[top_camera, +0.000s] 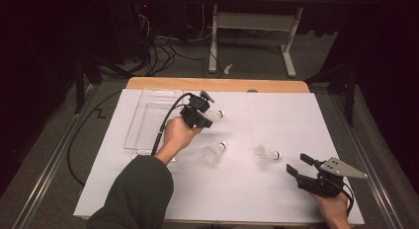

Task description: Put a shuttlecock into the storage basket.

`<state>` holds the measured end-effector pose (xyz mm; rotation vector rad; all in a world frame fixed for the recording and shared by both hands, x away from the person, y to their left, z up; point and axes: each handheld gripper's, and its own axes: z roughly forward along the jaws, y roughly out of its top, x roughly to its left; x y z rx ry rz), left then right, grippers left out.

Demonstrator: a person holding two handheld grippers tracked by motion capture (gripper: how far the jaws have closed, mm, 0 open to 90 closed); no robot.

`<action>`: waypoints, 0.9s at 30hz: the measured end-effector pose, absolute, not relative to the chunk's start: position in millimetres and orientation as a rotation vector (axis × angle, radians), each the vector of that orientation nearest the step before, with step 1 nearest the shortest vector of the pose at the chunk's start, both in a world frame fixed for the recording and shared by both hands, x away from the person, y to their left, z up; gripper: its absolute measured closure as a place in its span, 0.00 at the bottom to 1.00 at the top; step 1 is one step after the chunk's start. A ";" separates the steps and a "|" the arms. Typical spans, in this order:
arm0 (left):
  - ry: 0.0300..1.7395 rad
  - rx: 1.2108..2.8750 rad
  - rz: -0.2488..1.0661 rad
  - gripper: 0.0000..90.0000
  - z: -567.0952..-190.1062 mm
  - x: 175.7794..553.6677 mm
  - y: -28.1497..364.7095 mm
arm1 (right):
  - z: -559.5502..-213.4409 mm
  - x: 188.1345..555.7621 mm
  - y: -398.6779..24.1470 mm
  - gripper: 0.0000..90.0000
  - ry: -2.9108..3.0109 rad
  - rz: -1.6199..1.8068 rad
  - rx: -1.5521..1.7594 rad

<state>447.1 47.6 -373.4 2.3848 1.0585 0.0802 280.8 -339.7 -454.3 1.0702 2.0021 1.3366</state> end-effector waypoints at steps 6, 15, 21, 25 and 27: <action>1.060 2.380 0.081 1.00 -371.6 444.8 52.3 | -454.4 280.9 -339.7 0.36 2.003 1.336 1.070; 1.057 2.359 0.090 1.00 -369.7 435.5 63.6 | -454.5 281.1 -339.6 0.36 2.004 1.335 1.070; 1.049 2.353 0.112 1.00 -365.3 430.3 69.6 | -454.5 281.3 -339.5 0.36 2.004 1.333 1.072; 1.064 2.356 0.117 1.00 -365.3 428.7 74.1 | -454.4 280.9 -339.8 0.35 2.001 1.336 1.075; 1.072 2.349 0.124 1.00 -364.2 428.1 77.4 | -454.1 280.5 -340.1 0.35 1.995 1.338 1.073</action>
